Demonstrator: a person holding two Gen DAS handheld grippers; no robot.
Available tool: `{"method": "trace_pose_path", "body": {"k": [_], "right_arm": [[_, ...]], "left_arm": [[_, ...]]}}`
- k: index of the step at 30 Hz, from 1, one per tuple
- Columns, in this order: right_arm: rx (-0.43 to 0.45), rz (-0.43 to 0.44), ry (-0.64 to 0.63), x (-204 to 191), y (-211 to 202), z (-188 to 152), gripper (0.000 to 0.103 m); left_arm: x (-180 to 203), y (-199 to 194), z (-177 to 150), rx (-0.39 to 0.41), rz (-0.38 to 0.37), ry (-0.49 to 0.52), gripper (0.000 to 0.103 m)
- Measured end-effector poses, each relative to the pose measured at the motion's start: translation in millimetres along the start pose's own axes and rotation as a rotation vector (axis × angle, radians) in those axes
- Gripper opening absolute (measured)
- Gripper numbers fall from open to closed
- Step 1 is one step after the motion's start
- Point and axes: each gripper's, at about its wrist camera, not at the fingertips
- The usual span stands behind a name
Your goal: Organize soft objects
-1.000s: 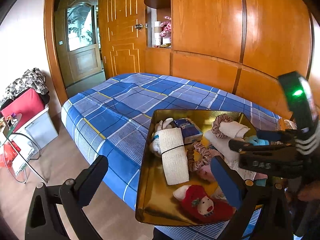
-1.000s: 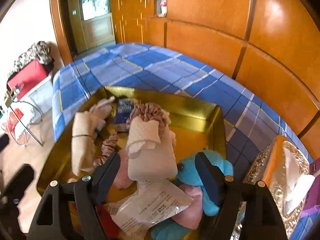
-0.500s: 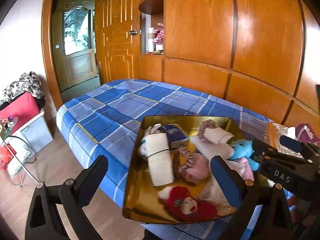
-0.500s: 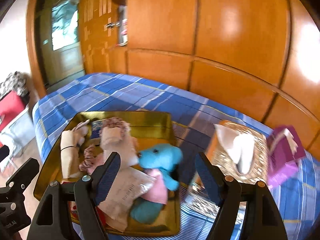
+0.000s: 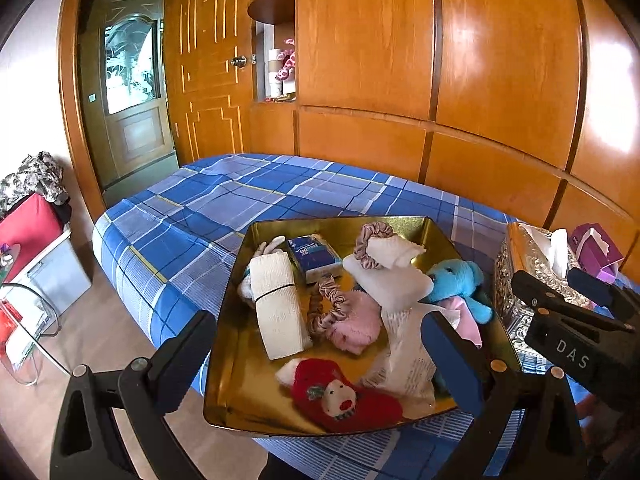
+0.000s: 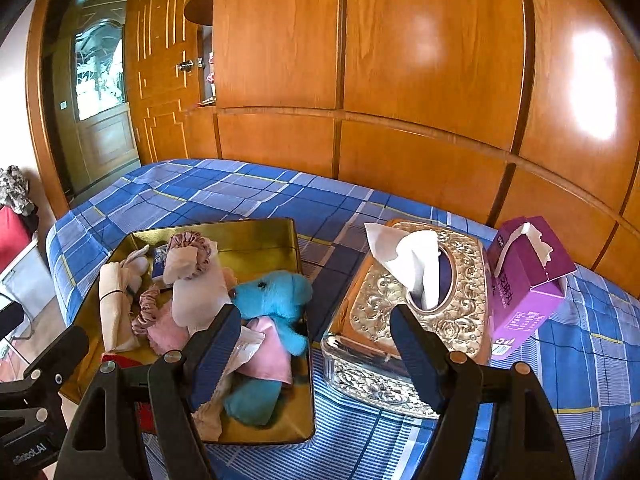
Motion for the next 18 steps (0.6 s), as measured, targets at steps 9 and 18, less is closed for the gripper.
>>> {"method": "trace_pose_path", "body": {"k": [9, 18], "right_arm": [[0.003, 0.012, -0.007, -3.0, -0.9, -0.7, 0.078], [-0.009, 0.016, -0.005, -2.1, 1.8, -1.1, 0.078]], "left_arm": [[-1.7, 1.2, -0.7, -0.008, -0.002, -0.003, 0.103], [-0.8, 3.3, -1.3, -0.02, -0.007, 0.001, 0.103]]}}
Point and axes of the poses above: each gripper's, at about its wrist camera, not at the fingertips, and y roughly the way its jaws point, x to its right, z to its top, and after that the axes turned 6 degrees about -x, right-handed
